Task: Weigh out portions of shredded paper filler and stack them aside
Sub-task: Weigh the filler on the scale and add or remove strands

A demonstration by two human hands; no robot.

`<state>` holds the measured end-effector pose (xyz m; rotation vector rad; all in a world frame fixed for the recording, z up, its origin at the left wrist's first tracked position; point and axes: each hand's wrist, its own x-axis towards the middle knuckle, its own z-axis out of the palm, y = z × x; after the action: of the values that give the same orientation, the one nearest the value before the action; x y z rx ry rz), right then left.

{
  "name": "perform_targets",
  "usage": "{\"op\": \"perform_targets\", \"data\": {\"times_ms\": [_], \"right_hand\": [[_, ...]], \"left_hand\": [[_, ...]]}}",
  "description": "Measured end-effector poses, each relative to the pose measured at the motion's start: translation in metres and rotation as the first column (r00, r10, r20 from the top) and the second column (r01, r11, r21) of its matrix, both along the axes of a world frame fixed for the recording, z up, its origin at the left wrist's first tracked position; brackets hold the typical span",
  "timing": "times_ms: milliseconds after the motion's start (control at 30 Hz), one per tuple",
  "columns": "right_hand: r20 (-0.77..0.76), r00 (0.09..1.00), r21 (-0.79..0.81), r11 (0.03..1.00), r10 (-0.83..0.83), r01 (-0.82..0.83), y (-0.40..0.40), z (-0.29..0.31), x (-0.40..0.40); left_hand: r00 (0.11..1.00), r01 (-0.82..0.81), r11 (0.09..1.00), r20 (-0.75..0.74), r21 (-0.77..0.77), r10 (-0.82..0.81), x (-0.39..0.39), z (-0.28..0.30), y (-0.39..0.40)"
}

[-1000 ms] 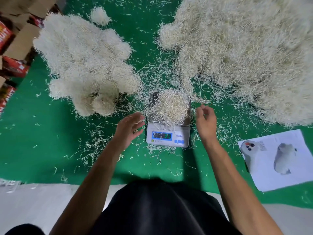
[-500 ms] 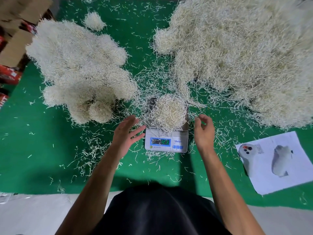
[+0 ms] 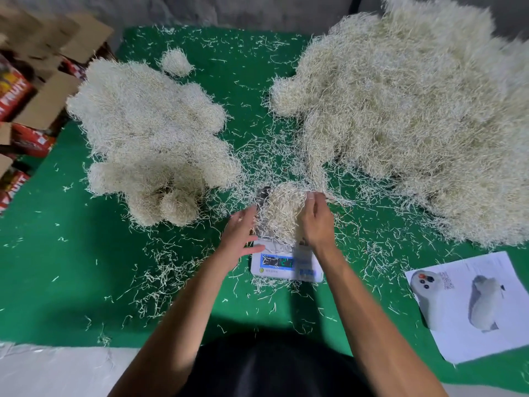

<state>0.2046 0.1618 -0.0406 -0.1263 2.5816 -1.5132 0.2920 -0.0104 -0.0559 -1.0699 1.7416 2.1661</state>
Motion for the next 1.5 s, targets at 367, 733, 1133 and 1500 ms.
{"op": "perform_targets", "data": {"times_ms": [367,733,1133,1500], "right_hand": [[-0.015,0.966,-0.494,0.838,0.259,-0.232,-0.054,0.04,0.016],[0.292,0.955,-0.452,0.871,-0.058,0.191,-0.023,0.104,-0.102],[0.226,0.914,-0.354,0.903,0.337,-0.245,-0.046,0.075,-0.08],[0.457,0.889,-0.691,0.641,0.03,0.334,-0.033,0.109,-0.151]], "left_hand": [[0.981,-0.128,0.962,-0.112,0.242,0.159,-0.028,0.05,-0.048],[0.987,-0.123,0.957,-0.066,0.261,0.145,-0.02,0.084,-0.063],[0.93,-0.341,0.892,-0.031,0.297,0.366,-0.036,0.088,-0.035],[0.971,-0.075,0.952,-0.195,0.296,0.137,-0.054,0.1,-0.013]]}}
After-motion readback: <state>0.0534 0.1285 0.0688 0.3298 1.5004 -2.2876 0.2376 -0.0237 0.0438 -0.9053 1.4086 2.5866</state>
